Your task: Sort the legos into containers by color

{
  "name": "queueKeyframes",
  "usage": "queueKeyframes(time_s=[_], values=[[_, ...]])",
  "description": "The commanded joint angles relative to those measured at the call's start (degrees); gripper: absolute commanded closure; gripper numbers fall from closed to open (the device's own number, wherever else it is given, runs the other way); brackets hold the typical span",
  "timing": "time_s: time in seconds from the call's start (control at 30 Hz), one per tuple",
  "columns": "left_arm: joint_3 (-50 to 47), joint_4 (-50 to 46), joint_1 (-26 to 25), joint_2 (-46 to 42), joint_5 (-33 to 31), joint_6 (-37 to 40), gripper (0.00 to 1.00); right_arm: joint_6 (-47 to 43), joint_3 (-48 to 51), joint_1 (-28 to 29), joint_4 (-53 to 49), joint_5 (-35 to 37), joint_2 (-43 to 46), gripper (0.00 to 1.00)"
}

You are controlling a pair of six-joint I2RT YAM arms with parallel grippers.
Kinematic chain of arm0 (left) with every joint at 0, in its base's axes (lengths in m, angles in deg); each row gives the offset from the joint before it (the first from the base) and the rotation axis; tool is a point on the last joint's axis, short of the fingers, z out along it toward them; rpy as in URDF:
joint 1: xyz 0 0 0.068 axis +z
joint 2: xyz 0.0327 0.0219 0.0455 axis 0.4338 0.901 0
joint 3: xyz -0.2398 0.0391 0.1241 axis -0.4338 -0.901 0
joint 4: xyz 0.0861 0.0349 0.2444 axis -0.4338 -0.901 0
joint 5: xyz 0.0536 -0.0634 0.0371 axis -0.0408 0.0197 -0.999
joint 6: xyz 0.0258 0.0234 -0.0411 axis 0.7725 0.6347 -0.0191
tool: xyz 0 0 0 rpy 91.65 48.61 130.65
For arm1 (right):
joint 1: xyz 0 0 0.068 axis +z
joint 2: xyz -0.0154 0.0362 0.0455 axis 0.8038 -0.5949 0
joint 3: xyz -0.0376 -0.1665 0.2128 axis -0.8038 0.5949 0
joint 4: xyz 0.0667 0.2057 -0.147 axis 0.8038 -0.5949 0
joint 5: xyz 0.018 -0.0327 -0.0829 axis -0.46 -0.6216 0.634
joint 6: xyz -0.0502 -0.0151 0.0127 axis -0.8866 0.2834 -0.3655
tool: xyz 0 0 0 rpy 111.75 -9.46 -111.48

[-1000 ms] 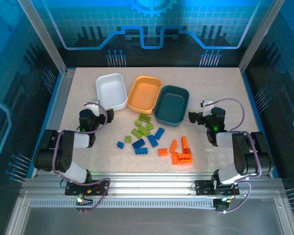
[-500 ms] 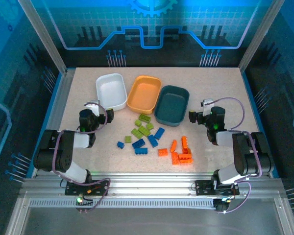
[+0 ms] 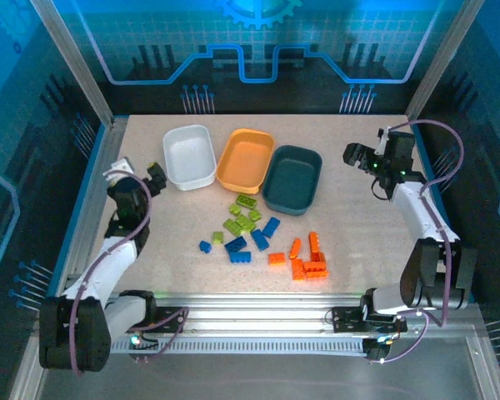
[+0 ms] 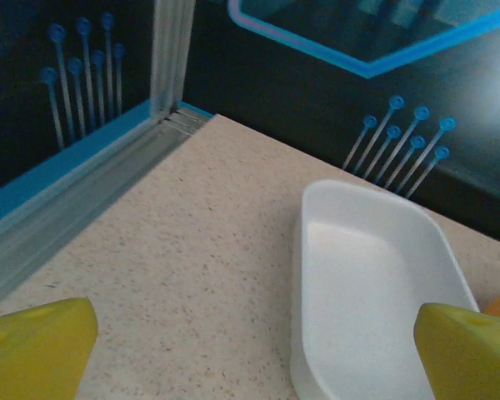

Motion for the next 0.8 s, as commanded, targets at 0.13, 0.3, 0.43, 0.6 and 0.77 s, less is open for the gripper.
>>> queueKeyframes(time_s=[0.13, 0.3, 0.43, 0.6, 0.77], values=[[19.61, -42.04, 0.25, 5.0, 7.26, -9.53, 0.01, 1.25, -10.25, 3.53, -33.55, -4.28, -6.07, 0.0], [24.98, -50.06, -2.92, 6.52, 14.21, -14.51, 0.01, 0.28, -8.08, 8.94, -40.63, -4.31, -2.72, 0.05], [27.37, -51.25, -9.55, 7.74, 16.12, -12.97, 0.01, 0.1, -4.9, 15.85, -44.44, -0.89, -0.66, 0.11], [27.84, -51.42, -16.33, 8.55, 17.26, -11.59, 0.01, 1.97, 1.83, 22.06, -43.1, -0.41, 1.31, 0.23], [25.33, -51.57, -19.22, 8.1, 18.65, -13.62, 0.01, 4.11, 6.8, 25.56, -38.95, -0.99, 0.25, 0.35]])
